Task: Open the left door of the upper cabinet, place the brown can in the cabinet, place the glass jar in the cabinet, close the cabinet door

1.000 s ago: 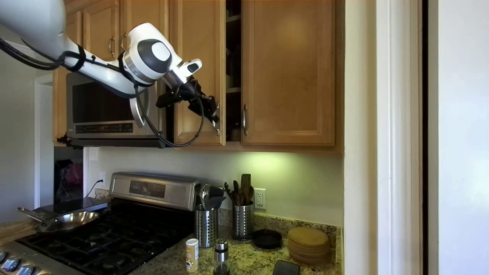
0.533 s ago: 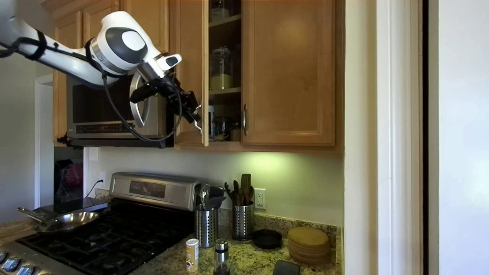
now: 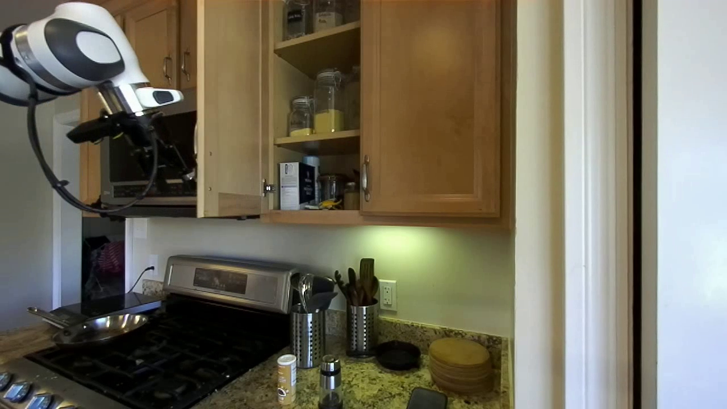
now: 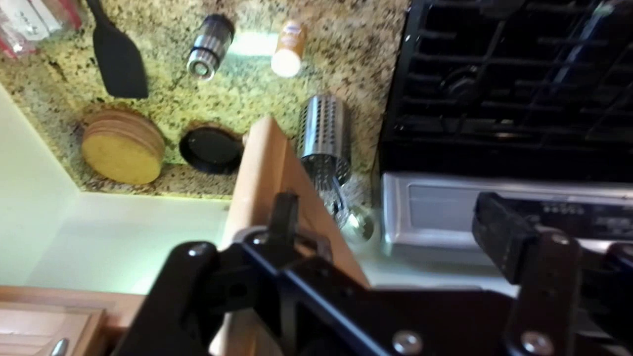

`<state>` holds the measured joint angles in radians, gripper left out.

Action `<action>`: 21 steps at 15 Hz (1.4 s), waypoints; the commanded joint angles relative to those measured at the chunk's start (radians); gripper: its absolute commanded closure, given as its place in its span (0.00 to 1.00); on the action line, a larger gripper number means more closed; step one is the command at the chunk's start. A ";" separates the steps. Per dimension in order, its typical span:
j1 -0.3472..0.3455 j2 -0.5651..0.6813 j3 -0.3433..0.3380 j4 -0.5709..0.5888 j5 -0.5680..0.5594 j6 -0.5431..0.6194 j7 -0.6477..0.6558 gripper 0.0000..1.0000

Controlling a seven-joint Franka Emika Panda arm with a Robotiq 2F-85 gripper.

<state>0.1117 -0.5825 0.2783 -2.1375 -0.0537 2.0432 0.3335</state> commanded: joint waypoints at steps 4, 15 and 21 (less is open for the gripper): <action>0.054 -0.013 0.048 -0.001 0.036 -0.224 -0.011 0.00; -0.012 0.061 0.081 -0.001 -0.121 -0.189 0.093 0.00; -0.026 0.145 0.061 -0.042 -0.161 -0.118 0.159 0.00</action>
<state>0.0965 -0.4683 0.3482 -2.1461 -0.1941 1.8610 0.4497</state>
